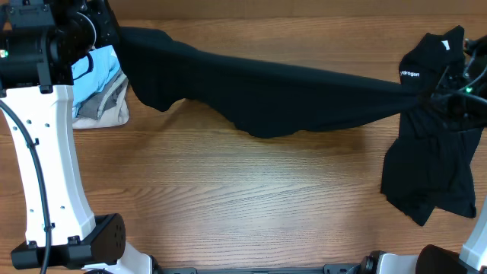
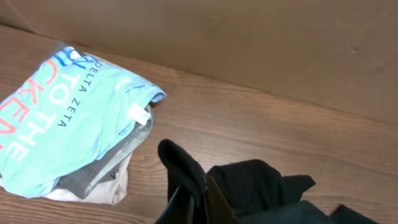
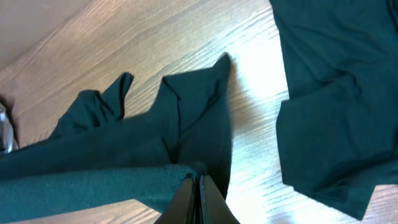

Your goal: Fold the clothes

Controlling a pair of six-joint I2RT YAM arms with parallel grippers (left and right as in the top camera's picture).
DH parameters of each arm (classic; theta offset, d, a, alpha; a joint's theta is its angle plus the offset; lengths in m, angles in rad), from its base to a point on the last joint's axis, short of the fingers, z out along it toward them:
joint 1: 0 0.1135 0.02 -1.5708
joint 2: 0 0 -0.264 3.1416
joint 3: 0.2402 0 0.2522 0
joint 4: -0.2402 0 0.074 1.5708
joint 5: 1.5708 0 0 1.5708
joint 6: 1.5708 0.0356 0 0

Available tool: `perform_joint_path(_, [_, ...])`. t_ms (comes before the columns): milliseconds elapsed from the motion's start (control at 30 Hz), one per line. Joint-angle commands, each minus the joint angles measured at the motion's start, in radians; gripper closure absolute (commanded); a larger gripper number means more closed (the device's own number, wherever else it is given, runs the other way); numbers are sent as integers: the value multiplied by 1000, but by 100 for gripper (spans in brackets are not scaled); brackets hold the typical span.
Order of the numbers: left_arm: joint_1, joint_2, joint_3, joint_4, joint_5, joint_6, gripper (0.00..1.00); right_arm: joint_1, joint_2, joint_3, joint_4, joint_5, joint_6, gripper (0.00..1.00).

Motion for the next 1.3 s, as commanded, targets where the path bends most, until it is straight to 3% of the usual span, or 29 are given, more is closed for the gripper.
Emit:
perform_joint_path(0, [12,-37,8,-10,42,-13,96,-6,-7,26,-8,-1,-25,96])
perform_joint_path(133, [-5,-27,8,-82,97,-12,96,-1,-3,-5,-69,-2,-25,96])
perform_joint_path(267, [-67,-7,-33,-206,90,11,96,5,-3,-179,-79,-26,-26,96])
perform_joint_path(500, [-133,-4,-207,-232,64,15,96,21,-3,-501,6,-34,-26,96])
perform_joint_path(633, [-151,-4,-326,-203,42,26,96,21,-4,-640,37,-43,-46,75])
perform_joint_path(900, [-151,-4,-404,-157,31,34,96,21,-25,-687,101,-120,-51,67])
perform_joint_path(1133, [-151,-3,-404,-119,31,42,96,42,-27,-689,260,-109,-51,42])
perform_joint_path(1267, [-152,-3,-404,-95,31,41,96,156,-26,-689,351,-108,-55,31])
